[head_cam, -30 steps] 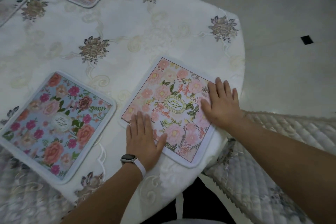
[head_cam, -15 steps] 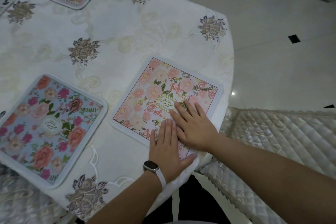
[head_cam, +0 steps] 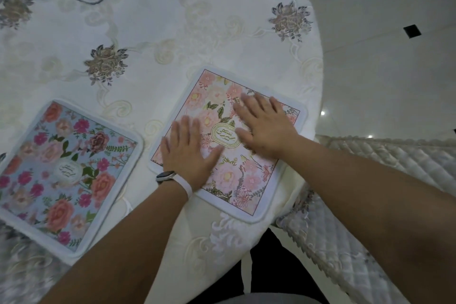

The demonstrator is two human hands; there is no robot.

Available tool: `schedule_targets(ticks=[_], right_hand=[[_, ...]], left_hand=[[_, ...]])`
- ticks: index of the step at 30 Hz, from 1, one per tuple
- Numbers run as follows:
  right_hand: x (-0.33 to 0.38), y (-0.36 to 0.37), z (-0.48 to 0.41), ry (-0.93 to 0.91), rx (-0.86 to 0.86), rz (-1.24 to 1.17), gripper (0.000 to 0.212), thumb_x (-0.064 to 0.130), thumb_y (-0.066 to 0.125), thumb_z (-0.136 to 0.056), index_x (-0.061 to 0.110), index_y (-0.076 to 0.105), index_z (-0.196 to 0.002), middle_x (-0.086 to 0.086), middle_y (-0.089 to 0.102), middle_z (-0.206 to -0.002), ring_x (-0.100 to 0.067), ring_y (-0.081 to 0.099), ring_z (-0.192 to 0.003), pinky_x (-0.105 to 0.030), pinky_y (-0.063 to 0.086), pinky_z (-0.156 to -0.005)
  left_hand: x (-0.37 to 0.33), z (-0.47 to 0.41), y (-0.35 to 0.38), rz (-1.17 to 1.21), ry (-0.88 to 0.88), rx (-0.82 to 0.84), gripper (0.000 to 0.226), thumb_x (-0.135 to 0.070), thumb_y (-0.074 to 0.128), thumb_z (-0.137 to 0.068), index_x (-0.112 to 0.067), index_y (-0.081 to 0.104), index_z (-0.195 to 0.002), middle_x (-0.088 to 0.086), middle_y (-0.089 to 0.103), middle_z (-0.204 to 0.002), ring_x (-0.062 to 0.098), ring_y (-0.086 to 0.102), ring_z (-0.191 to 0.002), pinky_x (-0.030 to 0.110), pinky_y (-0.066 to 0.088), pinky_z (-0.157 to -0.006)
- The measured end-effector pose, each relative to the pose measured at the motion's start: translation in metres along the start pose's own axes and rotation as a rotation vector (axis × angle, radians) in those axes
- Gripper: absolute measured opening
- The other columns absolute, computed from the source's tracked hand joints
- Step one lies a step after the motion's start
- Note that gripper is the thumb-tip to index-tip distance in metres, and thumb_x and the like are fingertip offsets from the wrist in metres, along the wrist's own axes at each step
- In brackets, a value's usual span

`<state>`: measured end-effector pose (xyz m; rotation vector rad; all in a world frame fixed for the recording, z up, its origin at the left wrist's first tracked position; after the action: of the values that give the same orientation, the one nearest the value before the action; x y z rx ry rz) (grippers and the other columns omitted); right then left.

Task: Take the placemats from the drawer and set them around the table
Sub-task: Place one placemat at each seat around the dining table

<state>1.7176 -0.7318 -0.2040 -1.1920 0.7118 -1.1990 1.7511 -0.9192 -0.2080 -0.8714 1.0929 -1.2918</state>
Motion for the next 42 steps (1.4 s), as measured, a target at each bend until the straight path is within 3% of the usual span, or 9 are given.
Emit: schedule_targets(ticks=[8,11,13,15,16,18,21,32,42], right_hand=[[-0.051,-0.001,0.034,0.188,0.033,-0.008,0.069,0.059,0.010,-0.097,0.026,-0.003,-0.156,-0.001,-0.010,-0.164,-0.024,-0.009,-0.150,-0.044,-0.003,-0.120],[-0.053,-0.003,0.052,0.237,0.077,-0.008,0.067,0.055,0.013,-0.099,0.022,-0.002,-0.156,-0.003,-0.007,-0.164,-0.027,-0.004,-0.150,-0.046,0.005,-0.120],[-0.051,-0.008,0.065,0.282,0.092,-0.035,0.064,0.048,0.022,-0.101,0.020,0.007,-0.156,-0.004,0.002,-0.164,-0.029,0.006,-0.149,-0.048,0.017,-0.118],[-0.046,-0.014,0.077,0.294,0.101,-0.054,0.055,0.041,0.031,-0.099,0.016,0.028,-0.148,-0.008,0.023,-0.157,-0.030,0.026,-0.141,-0.048,0.035,-0.109],[-0.041,-0.019,0.084,0.296,0.103,-0.056,0.048,0.039,0.034,-0.097,0.015,0.041,-0.138,-0.009,0.037,-0.148,-0.029,0.039,-0.131,-0.046,0.042,-0.100],[-0.035,-0.029,0.100,0.333,0.104,-0.067,0.039,0.039,0.036,-0.095,0.017,0.053,-0.123,-0.005,0.053,-0.129,-0.026,0.053,-0.111,-0.041,0.048,-0.088],[-0.030,-0.047,0.128,0.410,0.062,-0.125,0.044,0.039,0.041,-0.095,0.019,0.050,-0.133,-0.003,0.054,-0.131,-0.027,0.054,-0.115,-0.039,0.046,-0.090],[-0.037,-0.128,0.255,0.576,-0.249,-0.057,0.044,0.043,0.042,-0.095,0.019,0.053,-0.130,-0.003,0.060,-0.120,-0.026,0.055,-0.107,-0.037,0.047,-0.083],[-0.079,-0.170,0.403,0.795,-0.401,-0.135,0.047,0.046,0.043,-0.095,0.023,0.051,-0.136,0.002,0.054,-0.136,-0.021,0.051,-0.121,-0.037,0.045,-0.096]], left_hand=[[0.042,0.034,0.002,0.023,-0.074,0.038,0.084,-0.074,0.009,-0.089,-0.024,-0.011,-0.153,-0.003,-0.016,-0.161,0.018,-0.014,-0.148,0.046,-0.003,-0.117],[0.042,0.036,-0.008,0.008,-0.011,0.055,0.075,-0.063,0.022,-0.094,-0.020,0.011,-0.155,0.002,0.004,-0.163,0.024,0.004,-0.149,0.046,0.013,-0.117],[0.036,0.038,-0.023,0.059,0.098,0.005,0.053,-0.045,0.036,-0.094,-0.013,0.048,-0.135,0.010,0.043,-0.146,0.032,0.037,-0.135,0.044,0.042,-0.098],[0.034,0.045,-0.035,0.175,0.142,0.000,0.029,-0.036,0.038,-0.090,-0.017,0.057,-0.100,0.003,0.061,-0.105,0.031,0.056,-0.104,0.035,0.046,-0.069],[0.033,0.049,-0.039,0.240,0.149,0.014,0.027,-0.035,0.039,-0.091,-0.018,0.058,-0.101,0.001,0.062,-0.100,0.029,0.059,-0.099,0.034,0.046,-0.067],[0.028,0.056,-0.048,0.327,0.175,0.019,0.039,-0.035,0.044,-0.095,-0.016,0.058,-0.125,0.004,0.064,-0.118,0.026,0.058,-0.108,0.038,0.050,-0.084],[0.014,0.060,-0.071,0.397,0.228,-0.039,0.040,-0.030,0.051,-0.095,-0.015,0.055,-0.133,0.004,0.058,-0.134,0.024,0.052,-0.122,0.038,0.043,-0.100],[-0.135,0.097,-0.130,0.008,0.745,-0.130,0.054,-0.049,0.036,-0.091,-0.018,0.056,-0.131,0.001,0.064,-0.120,0.023,0.061,-0.101,0.037,0.051,-0.077],[-0.245,0.148,-0.145,-0.020,0.944,-0.146,0.050,-0.050,0.040,-0.092,-0.024,0.055,-0.132,-0.002,0.059,-0.128,0.020,0.056,-0.111,0.034,0.051,-0.081]])
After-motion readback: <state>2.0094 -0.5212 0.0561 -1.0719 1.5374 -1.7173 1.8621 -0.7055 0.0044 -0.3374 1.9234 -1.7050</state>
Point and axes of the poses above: each hand's wrist, its own z-axis away from the middle knuckle, its own y-axis out of the palm, x = y × z, the point moved 10 cm from there along -z, towards the middle knuckle
